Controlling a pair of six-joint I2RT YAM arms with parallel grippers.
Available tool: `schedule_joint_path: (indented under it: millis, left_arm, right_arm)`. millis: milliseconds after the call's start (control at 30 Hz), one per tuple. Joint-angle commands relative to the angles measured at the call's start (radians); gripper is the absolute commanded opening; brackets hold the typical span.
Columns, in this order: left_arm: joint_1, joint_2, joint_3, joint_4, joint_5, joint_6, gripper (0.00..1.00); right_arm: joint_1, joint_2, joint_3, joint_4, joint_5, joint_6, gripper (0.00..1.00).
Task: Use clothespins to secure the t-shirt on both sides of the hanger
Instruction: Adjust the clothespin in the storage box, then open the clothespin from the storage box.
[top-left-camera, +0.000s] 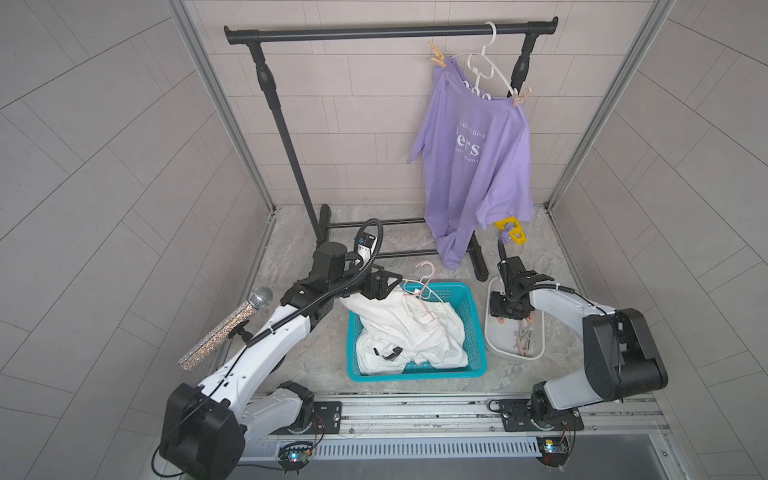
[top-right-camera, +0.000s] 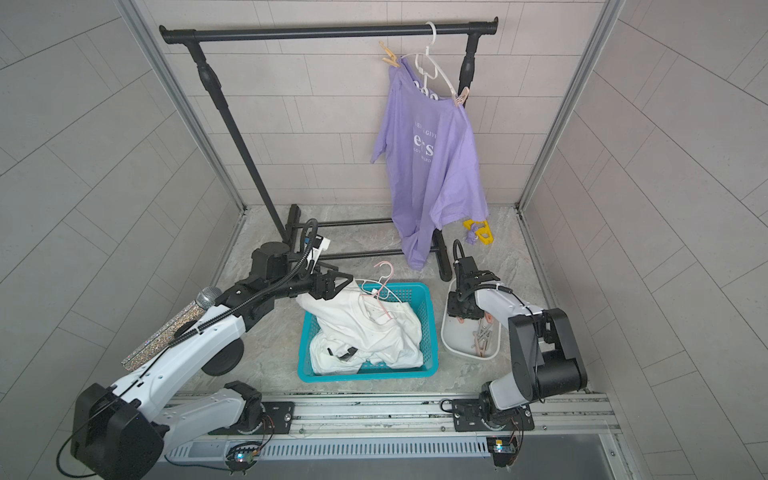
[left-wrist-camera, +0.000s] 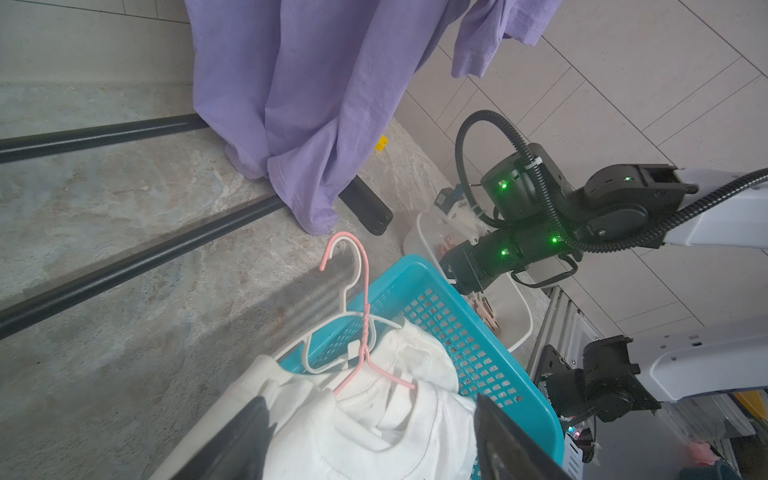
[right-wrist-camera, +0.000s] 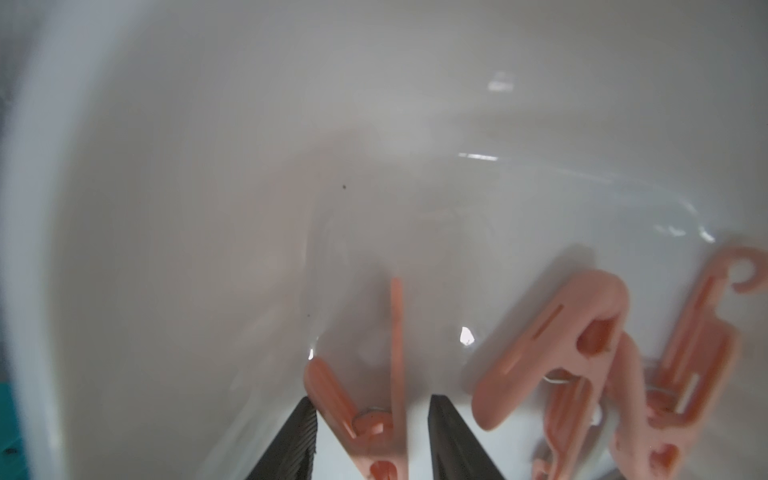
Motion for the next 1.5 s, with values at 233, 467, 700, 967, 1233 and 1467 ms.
schedule_joint_path:
  millis: [233,467,700,967,1233,1467]
  left_arm:
    - [-0.007,-0.001,0.006,-0.002,-0.001,0.021,0.81]
    - [-0.009,-0.002,0.008,-0.004,-0.001,0.023,0.81]
    - [-0.010,-0.001,0.007,-0.007,-0.002,0.025,0.81]
    - [-0.011,-0.002,0.009,-0.010,-0.004,0.027,0.81]
    - [-0.014,-0.005,0.009,-0.015,-0.006,0.029,0.81]
    - [-0.013,-0.004,0.009,-0.014,-0.008,0.030,0.81]
  right_arm:
    - [0.003,0.026,0.013,0.019,0.044,0.084,0.39]
    - [0.004,0.055,0.028,0.009,0.063,0.105,0.39]
    - [0.004,0.059,0.042,0.005,0.083,0.103,0.42]
    - [0.004,0.068,0.037,0.008,0.069,0.112,0.38]
    - [0.003,0.079,0.033,0.008,0.073,0.112,0.25]
    - [0.004,0.072,0.029,0.001,0.077,0.110,0.09]
